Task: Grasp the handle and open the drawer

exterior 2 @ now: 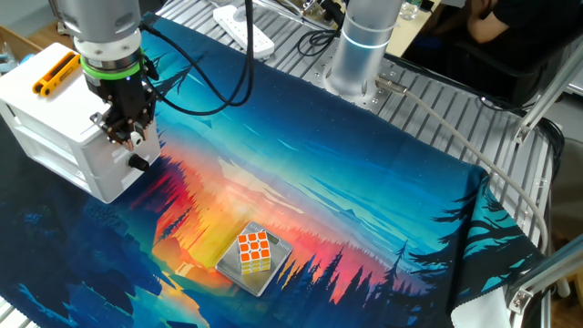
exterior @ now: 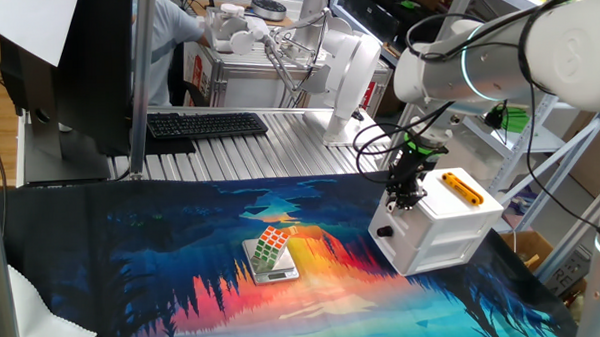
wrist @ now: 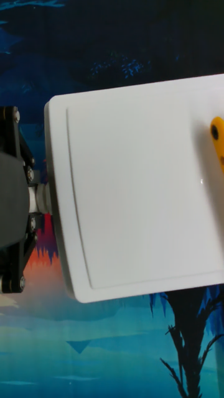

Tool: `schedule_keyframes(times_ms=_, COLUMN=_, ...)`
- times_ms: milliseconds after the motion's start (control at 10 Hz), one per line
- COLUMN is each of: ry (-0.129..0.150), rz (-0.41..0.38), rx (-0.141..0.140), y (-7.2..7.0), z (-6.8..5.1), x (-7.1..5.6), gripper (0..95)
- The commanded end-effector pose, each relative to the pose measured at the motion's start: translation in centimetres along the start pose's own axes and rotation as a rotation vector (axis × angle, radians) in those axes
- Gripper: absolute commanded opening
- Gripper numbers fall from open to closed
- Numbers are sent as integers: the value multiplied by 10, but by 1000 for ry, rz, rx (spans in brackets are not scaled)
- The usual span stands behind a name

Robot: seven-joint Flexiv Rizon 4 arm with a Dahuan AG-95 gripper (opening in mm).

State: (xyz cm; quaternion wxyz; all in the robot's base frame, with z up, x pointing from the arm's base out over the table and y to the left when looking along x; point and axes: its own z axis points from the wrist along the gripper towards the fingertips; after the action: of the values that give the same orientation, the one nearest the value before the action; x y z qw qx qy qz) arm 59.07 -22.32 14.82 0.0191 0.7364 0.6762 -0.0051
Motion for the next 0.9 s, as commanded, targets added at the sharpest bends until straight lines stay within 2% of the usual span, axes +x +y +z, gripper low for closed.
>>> schedule_keyframes(times_ms=100, ry=2, rz=1, rx=-1, y=-1, z=0, x=0, gripper=0)
schedule_keyframes(times_ms=700, ry=21, rz=10, rx=-1, y=-1, z=0, x=2, gripper=0)
schedule_keyframes(times_ms=900, ry=24, rz=15, rx=-1, y=-1, z=-1, x=7, gripper=0)
